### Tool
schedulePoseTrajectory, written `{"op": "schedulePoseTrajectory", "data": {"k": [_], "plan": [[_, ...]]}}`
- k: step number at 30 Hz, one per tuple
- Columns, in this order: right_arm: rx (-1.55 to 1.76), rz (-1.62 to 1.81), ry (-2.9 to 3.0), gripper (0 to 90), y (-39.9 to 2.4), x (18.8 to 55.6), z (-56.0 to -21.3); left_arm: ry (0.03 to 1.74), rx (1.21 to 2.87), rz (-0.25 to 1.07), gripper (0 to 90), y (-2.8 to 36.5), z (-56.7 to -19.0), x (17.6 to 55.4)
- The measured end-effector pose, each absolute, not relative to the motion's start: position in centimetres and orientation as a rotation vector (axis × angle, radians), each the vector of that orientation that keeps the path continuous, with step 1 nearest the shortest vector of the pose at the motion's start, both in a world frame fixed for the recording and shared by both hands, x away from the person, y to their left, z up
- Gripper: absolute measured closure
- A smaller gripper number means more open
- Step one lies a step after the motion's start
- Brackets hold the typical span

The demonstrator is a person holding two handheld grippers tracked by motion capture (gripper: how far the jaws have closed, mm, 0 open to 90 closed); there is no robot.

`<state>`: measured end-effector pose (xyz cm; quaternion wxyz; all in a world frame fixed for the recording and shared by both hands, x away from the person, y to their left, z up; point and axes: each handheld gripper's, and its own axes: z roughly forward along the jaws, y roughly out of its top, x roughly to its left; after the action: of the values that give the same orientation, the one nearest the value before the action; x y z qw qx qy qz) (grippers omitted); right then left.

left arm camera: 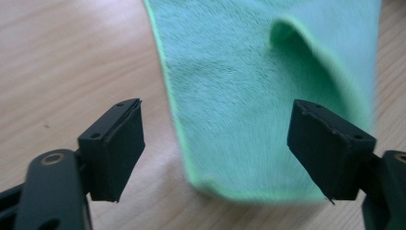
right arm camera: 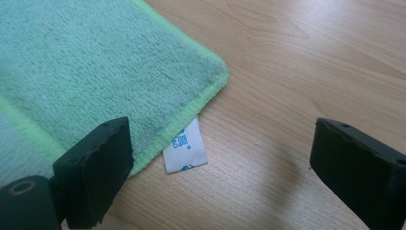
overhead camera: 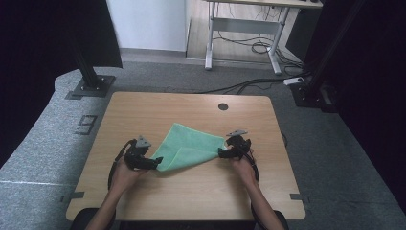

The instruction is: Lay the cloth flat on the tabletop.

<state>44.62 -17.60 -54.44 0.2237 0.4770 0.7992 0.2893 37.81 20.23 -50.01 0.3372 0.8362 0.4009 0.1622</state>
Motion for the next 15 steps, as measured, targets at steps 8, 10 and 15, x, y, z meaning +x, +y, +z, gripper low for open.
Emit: {"op": "schedulePoseTrajectory", "data": {"k": [8, 10, 15], "plan": [[1.277, 0.865, 2.235, 7.7, -16.9, 44.1, -53.1, 1.05, 2.198, 0.431, 18.7, 20.9, -51.2, 39.1], [1.261, 0.89, 2.255, 7.7, -16.3, 43.9, -52.7, 1.053, 2.218, 0.436, 18.7, 20.8, -51.9, 39.7], [1.201, 0.925, 2.337, 7.1, -14.3, 43.1, -52.3, 1.087, 2.265, 0.455, 18.7, 21.0, -53.7, 40.5]]}}
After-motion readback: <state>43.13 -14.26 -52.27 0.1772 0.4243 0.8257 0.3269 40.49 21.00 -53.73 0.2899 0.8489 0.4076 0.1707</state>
